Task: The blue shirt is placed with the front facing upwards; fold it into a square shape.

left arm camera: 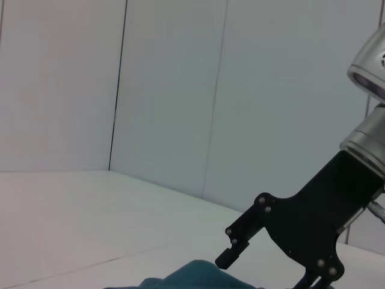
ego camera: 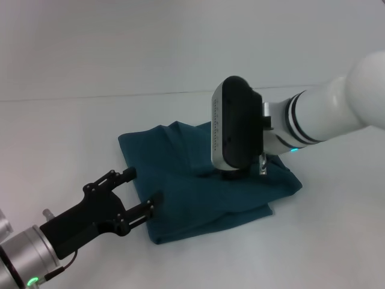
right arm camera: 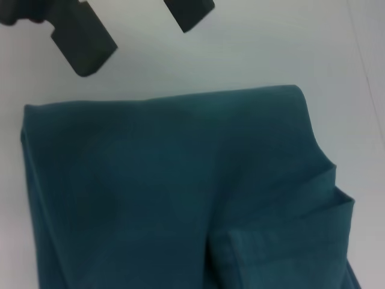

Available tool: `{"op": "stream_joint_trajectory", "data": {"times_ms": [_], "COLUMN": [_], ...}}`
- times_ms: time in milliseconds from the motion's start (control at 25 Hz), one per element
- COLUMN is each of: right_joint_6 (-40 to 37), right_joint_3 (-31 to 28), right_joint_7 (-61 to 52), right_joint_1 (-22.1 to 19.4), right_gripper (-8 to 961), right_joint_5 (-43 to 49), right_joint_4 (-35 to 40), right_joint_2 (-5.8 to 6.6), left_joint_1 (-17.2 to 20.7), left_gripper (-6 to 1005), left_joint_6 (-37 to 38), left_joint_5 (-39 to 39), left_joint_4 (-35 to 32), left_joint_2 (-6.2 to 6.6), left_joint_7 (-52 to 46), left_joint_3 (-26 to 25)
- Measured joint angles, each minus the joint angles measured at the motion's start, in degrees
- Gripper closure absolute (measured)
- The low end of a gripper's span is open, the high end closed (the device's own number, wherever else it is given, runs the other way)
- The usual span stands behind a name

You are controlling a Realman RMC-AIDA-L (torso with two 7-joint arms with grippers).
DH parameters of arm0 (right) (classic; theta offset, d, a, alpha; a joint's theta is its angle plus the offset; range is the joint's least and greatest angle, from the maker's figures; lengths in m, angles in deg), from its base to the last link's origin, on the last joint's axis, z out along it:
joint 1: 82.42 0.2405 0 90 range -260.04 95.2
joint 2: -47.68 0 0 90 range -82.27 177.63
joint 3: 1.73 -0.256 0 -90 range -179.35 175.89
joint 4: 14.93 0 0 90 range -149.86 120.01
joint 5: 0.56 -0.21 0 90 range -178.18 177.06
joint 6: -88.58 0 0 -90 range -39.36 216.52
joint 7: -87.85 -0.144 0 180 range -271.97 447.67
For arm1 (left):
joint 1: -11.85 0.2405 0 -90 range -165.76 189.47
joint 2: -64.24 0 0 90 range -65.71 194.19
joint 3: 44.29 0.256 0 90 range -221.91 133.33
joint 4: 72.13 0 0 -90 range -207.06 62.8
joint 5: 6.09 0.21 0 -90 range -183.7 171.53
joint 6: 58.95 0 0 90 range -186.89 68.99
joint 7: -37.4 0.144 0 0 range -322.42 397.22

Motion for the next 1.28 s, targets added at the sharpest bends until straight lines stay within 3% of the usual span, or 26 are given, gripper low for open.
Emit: {"op": "stream_joint_trajectory", "data": {"times_ms": [760, 1200, 1280], "right_joint_6": [14.4, 19.1, 19.1], "right_joint_3": [6.0, 6.0, 6.0], "right_joint_7": [-6.9, -12.2, -12.4], "right_joint_1": [3.1, 3.2, 3.0], "right_gripper": [237, 361, 434], "right_joint_5": [-1.1, -0.9, -1.0], "right_joint_4": [-12.1, -13.2, -13.1], "right_joint_2": [-0.33, -0.07, 0.01], "left_joint_1": [0.2, 0.1, 0.2], "left_gripper": [207, 207, 206], "left_joint_6": [-0.2, -0.2, -0.2], "left_joint_5": [0.0, 0.0, 0.0], "left_joint_4": [0.1, 0.1, 0.2], "left_joint_2": [0.0, 0.0, 0.0], "left_joint_7": [-0.1, -0.1, 0.0], "left_joint_3": [0.0, 0.0, 0.0]}}
